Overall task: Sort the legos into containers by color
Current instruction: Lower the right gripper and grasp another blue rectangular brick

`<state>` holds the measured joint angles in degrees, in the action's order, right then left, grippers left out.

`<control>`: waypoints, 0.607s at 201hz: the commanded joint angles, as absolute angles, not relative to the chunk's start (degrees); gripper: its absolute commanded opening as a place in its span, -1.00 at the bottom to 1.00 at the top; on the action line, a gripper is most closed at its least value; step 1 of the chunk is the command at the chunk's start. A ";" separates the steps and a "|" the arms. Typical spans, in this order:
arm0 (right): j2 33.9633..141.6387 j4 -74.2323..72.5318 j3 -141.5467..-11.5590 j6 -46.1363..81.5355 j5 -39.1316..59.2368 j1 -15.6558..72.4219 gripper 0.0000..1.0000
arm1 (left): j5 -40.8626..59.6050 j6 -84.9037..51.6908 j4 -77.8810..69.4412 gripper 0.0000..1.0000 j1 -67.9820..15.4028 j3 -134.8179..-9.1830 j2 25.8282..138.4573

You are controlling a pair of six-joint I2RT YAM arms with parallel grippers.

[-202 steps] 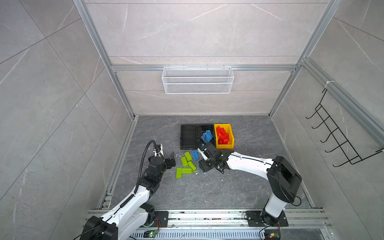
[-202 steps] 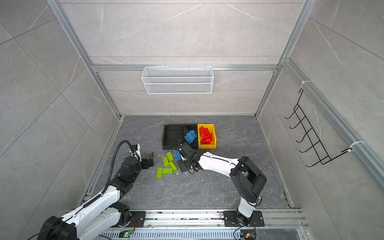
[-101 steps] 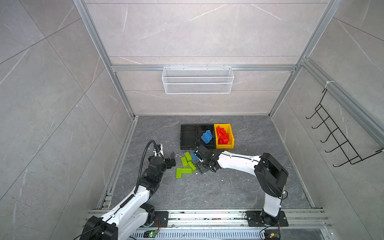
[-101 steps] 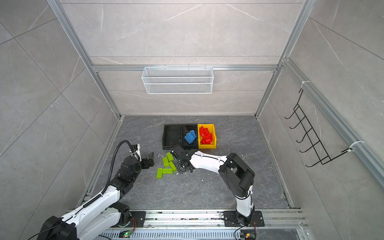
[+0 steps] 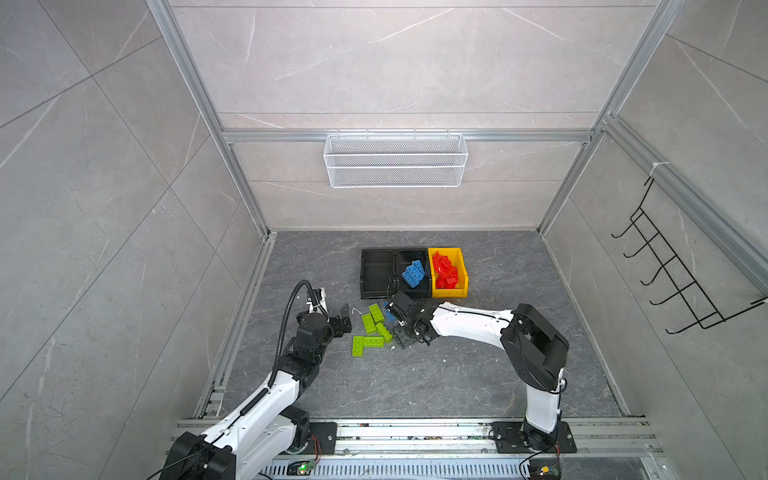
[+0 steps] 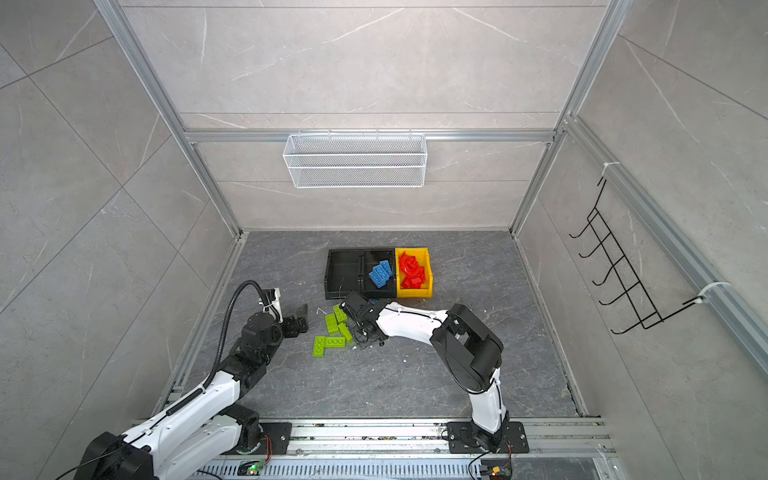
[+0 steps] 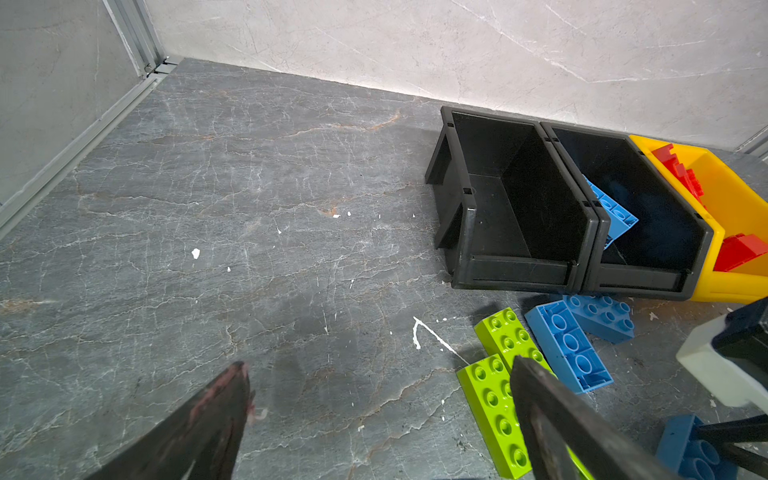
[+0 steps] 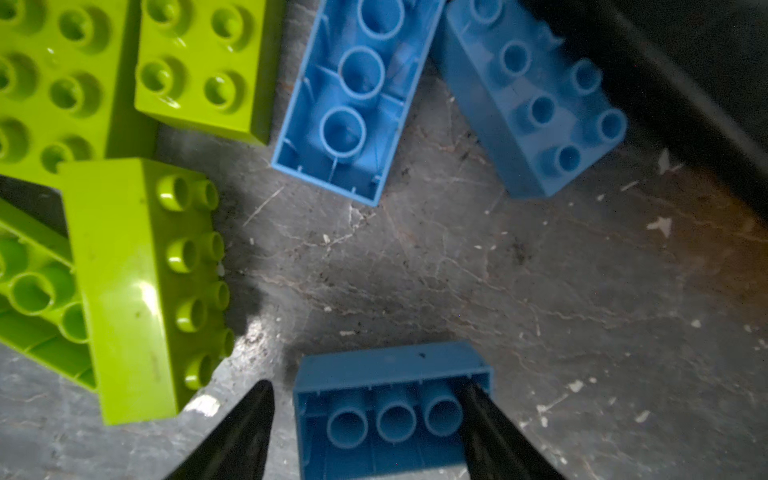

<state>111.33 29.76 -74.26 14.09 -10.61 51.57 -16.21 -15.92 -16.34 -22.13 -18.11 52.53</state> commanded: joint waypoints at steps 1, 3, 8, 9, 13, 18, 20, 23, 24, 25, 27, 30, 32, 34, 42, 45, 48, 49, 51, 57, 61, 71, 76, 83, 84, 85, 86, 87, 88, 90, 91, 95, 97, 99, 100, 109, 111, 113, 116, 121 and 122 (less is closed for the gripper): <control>112.50 31.62 -75.35 14.13 -12.00 51.77 0.35 | -16.24 -15.55 -18.81 0.99 -22.06 -18.29 51.98; 112.50 31.68 -75.33 14.14 -12.02 51.77 0.34 | -16.25 -15.49 -18.81 0.99 -22.06 -18.33 52.02; 112.50 31.90 -75.40 14.13 -12.39 51.85 0.32 | -16.19 -15.47 -18.81 0.99 -22.06 -18.31 51.99; 112.46 31.90 -75.40 14.14 -12.44 51.90 0.32 | -16.18 -15.47 -18.81 0.99 -22.06 -18.30 52.01; 112.47 32.11 -75.40 14.19 -12.71 51.87 0.30 | -16.19 -15.55 -18.80 0.99 -22.06 -18.29 52.03; 112.34 32.13 -75.34 14.23 -12.91 51.86 0.28 | -16.27 -15.53 -18.78 0.99 -22.06 -18.30 52.03; 112.26 32.22 -75.37 14.24 -12.92 51.88 0.27 | -16.31 -15.48 -18.80 0.99 -22.08 -18.35 52.03; 112.10 32.25 -75.38 14.18 -13.08 51.86 0.26 | -16.27 -15.47 -18.81 0.99 -22.06 -18.29 51.98; 112.08 32.21 -75.35 14.17 -13.09 51.86 0.25 | -16.26 -15.51 -18.76 0.99 -22.06 -18.33 51.96; 112.07 32.19 -75.34 14.16 -13.09 51.86 0.25 | -16.26 -15.54 -18.83 0.99 -22.06 -18.35 52.00; 112.00 32.22 -75.33 14.20 -13.16 51.88 0.24 | -16.30 -15.51 -18.81 0.99 -22.06 -18.34 52.00; 111.83 32.22 -75.40 14.22 -13.26 51.86 0.23 | -16.28 -15.52 -18.74 0.99 -22.06 -18.32 51.96; 111.78 32.25 -75.41 14.17 -13.36 51.88 0.22 | -16.31 -15.48 -18.79 0.99 -22.06 -18.36 51.97; 111.64 32.30 -75.41 14.18 -13.36 51.95 0.21 | -16.40 -15.52 -18.74 0.99 -22.06 -18.37 51.95; 111.15 32.26 -75.40 14.17 -13.44 51.98 0.18 | -16.39 -15.49 -18.72 0.99 -22.06 -18.36 51.86; 111.06 32.28 -75.43 14.22 -13.59 52.02 0.17 | -16.39 -15.52 -18.72 0.99 -22.06 -18.35 51.89; 110.81 32.23 -75.41 14.24 -13.68 52.01 0.17 | -16.43 -15.52 -18.72 0.99 -22.06 -18.29 51.94; 110.73 32.24 -75.41 14.28 -13.74 51.98 0.16 | -16.43 -15.49 -18.76 0.99 -22.06 -18.29 51.94; 110.67 32.21 -75.39 14.27 -13.83 51.97 0.16 | -16.48 -15.50 -18.73 0.99 -22.06 -18.28 51.99; 110.25 32.20 -75.34 14.30 -13.95 52.07 0.16 | -16.49 -15.52 -18.72 0.99 -22.06 -18.33 51.96; 110.03 32.20 -75.35 14.28 -14.09 52.04 0.16 | -16.39 -15.52 -18.72 0.99 -22.06 -18.30 51.90; 109.43 32.18 -75.41 14.30 -14.33 52.11 0.15 | -16.44 -15.54 -18.72 0.99 -22.06 -18.33 51.93; 109.13 32.15 -75.49 14.39 -14.41 51.99 0.15 | -16.42 -15.48 -18.64 0.99 -22.06 -18.29 51.92; 108.81 32.02 -75.57 14.41 -14.52 52.02 0.14 | -16.44 -15.51 -18.64 0.99 -22.06 -18.39 51.86; 108.72 32.01 -75.58 14.37 -14.60 52.07 0.14 | -16.39 -15.53 -18.63 0.99 -22.06 -18.38 51.90; 108.63 31.96 -75.58 14.39 -14.64 52.09 0.14 | -16.37 -15.50 -18.63 0.99 -22.06 -18.37 51.92; 108.54 31.97 -75.67 14.40 -14.66 52.06 0.14 | -16.40 -15.53 -18.63 0.99 -22.06 -18.37 51.93; 108.50 31.94 -75.72 14.41 -14.67 52.05 0.14 | -16.46 -15.54 -18.63 0.99 -22.06 -18.33 51.94; 108.44 31.92 -75.74 14.41 -14.72 52.04 0.14 | -16.45 -15.55 -18.63 0.99 -22.06 -18.39 51.94; 108.34 31.84 -75.76 14.37 -14.75 52.03 0.14 | -16.42 -15.53 -18.65 0.99 -22.06 -18.37 51.94; 108.31 31.83 -75.76 14.35 -14.76 52.03 0.14 | -16.43 -15.50 -18.64 0.99 -22.06 -18.37 51.94; 108.09 31.74 -75.83 14.29 -14.85 52.02 0.14 | -16.41 -15.47 -18.63 0.99 -22.06 -18.38 51.88; 107.93 31.73 -75.89 14.27 -14.85 51.98 0.14 | -16.36 -15.51 -18.63 0.99 -22.06 -18.37 51.86; 107.82 31.66 -76.01 14.22 -14.85 51.98 0.14 | -16.42 -15.55 -18.63 0.99 -22.06 -18.37 51.81; 107.79 31.65 -76.06 14.19 -14.85 51.96 0.14 | -16.43 -15.55 -18.63 0.99 -22.06 -18.37 51.83; 107.28 31.43 -76.59 13.86 -15.06 52.03 0.14 | -16.35 -15.52 -18.55 0.99 -22.06 -18.37 51.85; 107.17 31.39 -76.74 13.77 -15.10 51.96 0.14 | -16.41 -15.50 -18.55 0.99 -22.06 -18.41 51.85; 107.13 31.38 -76.91 13.73 -15.20 51.97 0.14 | -16.47 -15.54 -18.54 0.99 -22.06 -18.40 51.83; 107.07 31.42 -77.18 13.59 -15.36 51.94 0.14 | -16.42 -15.48 -18.54 0.99 -22.10 -18.42 51.79; 107.00 31.38 -77.86 13.27 -15.59 51.89 0.14 | -16.44 -15.48 -18.54 0.99 -22.06 -18.38 51.79; 106.98 31.42 -77.95 13.23 -15.66 51.83 0.14 | -16.44 -15.56 -18.54 0.99 -22.11 -18.42 51.82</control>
